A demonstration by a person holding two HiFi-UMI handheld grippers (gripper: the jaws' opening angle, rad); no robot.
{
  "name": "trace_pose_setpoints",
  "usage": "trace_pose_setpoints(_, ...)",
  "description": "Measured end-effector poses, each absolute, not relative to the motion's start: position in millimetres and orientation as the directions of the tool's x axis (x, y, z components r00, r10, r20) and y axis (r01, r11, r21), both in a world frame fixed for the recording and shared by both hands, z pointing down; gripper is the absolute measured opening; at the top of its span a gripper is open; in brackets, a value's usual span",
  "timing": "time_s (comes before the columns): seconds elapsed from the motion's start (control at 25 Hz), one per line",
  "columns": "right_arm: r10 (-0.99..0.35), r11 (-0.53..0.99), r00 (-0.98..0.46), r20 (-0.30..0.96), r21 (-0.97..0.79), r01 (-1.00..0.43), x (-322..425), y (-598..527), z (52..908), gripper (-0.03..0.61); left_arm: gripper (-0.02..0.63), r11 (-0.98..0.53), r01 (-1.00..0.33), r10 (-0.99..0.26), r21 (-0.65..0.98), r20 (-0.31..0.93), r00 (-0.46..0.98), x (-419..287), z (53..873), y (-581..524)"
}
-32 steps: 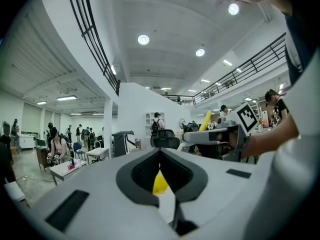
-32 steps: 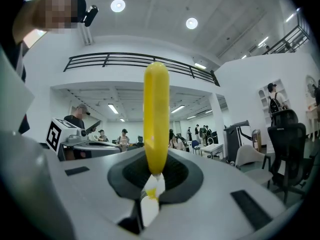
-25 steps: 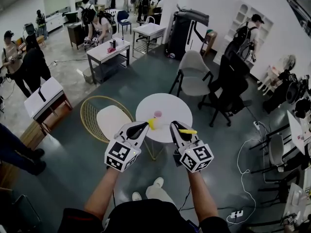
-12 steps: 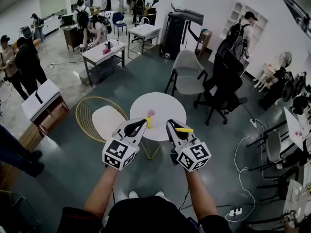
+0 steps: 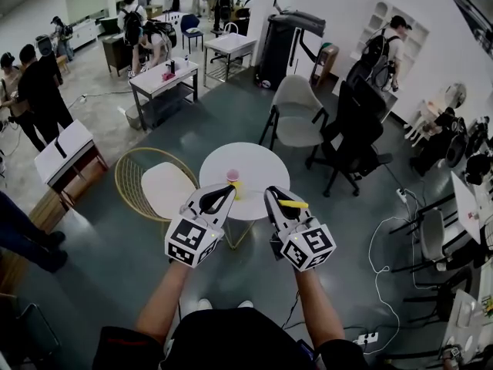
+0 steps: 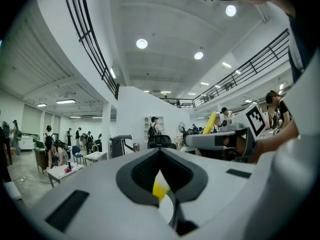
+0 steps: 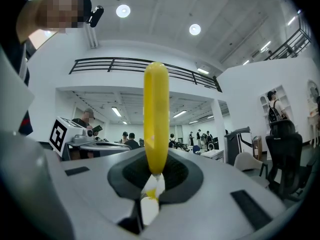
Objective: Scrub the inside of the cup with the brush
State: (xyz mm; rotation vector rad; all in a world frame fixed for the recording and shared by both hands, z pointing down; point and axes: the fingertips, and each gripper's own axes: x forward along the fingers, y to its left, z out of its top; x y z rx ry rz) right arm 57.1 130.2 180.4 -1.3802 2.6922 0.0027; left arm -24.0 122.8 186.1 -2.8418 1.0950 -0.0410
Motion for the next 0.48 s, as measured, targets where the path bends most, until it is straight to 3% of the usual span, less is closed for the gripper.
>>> trace_pose_setpoints(0.48,-0.800,0.598,-0.592,-0.099,-0.055,-0.800,70,131,179,0.043,0.014,-0.743,-0.668,-0.668,-0.038,-0.022,0.744,-11,183,123)
